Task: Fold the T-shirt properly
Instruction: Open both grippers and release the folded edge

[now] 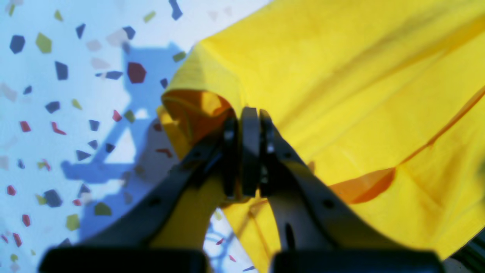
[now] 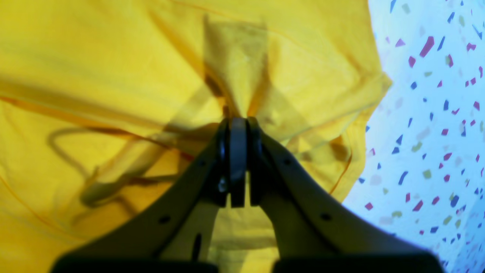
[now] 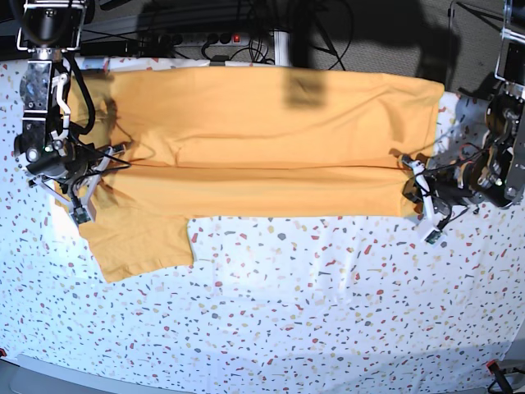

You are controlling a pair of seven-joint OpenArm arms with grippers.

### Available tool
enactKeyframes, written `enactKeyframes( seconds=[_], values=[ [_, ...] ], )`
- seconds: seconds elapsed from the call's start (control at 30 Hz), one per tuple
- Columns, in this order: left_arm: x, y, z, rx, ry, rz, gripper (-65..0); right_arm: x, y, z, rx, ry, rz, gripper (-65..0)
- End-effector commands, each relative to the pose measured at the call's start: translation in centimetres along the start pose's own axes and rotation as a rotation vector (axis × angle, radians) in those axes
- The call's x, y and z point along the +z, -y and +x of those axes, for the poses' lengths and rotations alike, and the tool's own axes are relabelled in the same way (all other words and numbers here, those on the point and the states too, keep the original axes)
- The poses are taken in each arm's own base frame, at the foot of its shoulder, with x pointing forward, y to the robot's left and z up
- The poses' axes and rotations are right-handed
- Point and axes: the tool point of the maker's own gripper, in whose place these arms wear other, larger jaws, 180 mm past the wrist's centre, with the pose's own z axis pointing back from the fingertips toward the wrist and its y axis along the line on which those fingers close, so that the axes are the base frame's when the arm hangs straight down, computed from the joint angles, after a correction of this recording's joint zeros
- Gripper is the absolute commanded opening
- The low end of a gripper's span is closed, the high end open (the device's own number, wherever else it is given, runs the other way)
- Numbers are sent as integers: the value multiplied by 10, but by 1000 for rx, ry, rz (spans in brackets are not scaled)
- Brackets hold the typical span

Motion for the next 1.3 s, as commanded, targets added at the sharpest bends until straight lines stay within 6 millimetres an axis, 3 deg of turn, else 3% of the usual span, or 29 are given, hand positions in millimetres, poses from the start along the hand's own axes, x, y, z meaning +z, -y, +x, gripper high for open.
enactKeyframes(
  seconds=[0.0,0.1,0.17,0.23,0.3,0.7,0.83,0.93,1.07,1.27],
  values=[
    [8,-10,13,-17,31,29,-650,6,13,13,4,39,-29,-501],
    [8,-10,13,-19,30,31,-650,7,13,15,4,46,-30,-321],
    [8,-10,13,-18,30,31,-512,7,13,17,4,59,-31,-263],
    [8,-10,13,-18,30,31,-397,7,14,20,4,65,-33,-256],
    [8,-10,13,-18,32,32,-358,8,17,26,1,79,-38,-256],
    [9,-26,11,28,18,121,-358,33,34,118,-78,334,0,-256],
    [12,-19,32,14,103,118,-358,36,52,145,-137,431,-34,-256],
    [18,-11,53,-11,159,153,-358,22,77,157,-195,462,-75,-257],
    [28,4,82,-53,253,179,-358,-15,112,157,-337,393,-102,-260],
    [34,26,103,-71,320,146,-358,-68,131,141,-429,260,-104,-260]
  ],
)
